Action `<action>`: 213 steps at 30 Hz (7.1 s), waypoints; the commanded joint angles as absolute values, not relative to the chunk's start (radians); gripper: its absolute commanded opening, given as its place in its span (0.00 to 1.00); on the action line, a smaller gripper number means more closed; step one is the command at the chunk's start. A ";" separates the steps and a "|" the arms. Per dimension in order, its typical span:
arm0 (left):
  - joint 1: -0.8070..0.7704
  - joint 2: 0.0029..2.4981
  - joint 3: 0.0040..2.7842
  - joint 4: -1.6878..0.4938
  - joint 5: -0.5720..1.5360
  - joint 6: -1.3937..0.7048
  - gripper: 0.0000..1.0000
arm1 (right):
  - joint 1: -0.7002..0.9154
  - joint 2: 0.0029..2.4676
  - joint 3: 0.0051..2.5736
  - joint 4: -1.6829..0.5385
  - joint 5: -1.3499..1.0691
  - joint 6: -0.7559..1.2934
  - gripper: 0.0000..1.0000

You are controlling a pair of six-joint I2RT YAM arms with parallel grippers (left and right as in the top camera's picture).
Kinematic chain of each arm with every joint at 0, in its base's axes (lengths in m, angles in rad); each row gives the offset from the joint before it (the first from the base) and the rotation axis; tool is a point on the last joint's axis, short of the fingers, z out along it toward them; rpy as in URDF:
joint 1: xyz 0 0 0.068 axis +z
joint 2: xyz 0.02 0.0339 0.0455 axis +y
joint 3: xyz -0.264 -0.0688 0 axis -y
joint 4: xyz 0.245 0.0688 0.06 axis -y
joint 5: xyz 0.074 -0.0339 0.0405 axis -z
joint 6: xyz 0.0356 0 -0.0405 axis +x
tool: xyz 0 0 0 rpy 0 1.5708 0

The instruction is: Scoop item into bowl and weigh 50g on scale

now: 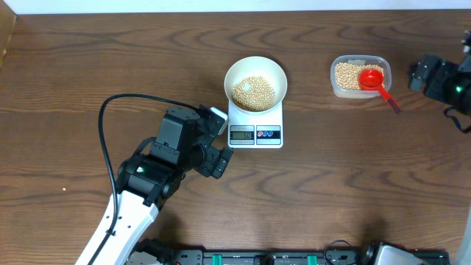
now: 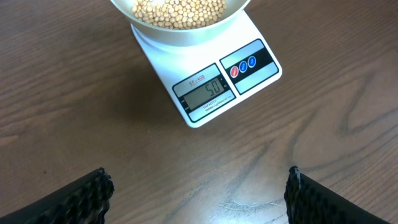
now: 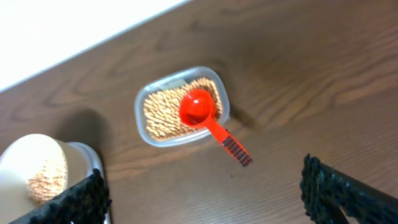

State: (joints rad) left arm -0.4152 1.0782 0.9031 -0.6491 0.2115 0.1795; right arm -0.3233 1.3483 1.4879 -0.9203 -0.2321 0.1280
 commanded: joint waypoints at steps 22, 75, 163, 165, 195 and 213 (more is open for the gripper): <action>-0.418 1.077 0.899 -0.650 0.224 0.174 0.91 | -0.330 1.145 1.505 -1.157 -0.245 0.149 0.99; -0.418 1.077 0.899 -0.650 0.224 0.174 0.91 | -0.018 0.057 0.110 -0.045 -0.006 0.006 0.99; -0.271 0.218 0.609 -0.428 0.093 0.173 0.91 | -0.018 0.005 0.005 -0.071 -0.059 0.014 0.99; -0.250 0.162 0.522 -0.332 0.093 0.173 0.91 | -0.018 0.005 0.005 -0.071 -0.059 0.014 0.99; -0.097 0.002 0.004 -0.034 0.094 0.170 0.91 | -0.018 0.005 0.005 -0.071 -0.059 0.014 0.99; -0.097 0.005 0.004 -0.064 0.093 0.170 0.91 | -0.018 0.005 0.006 -0.071 -0.059 0.014 0.99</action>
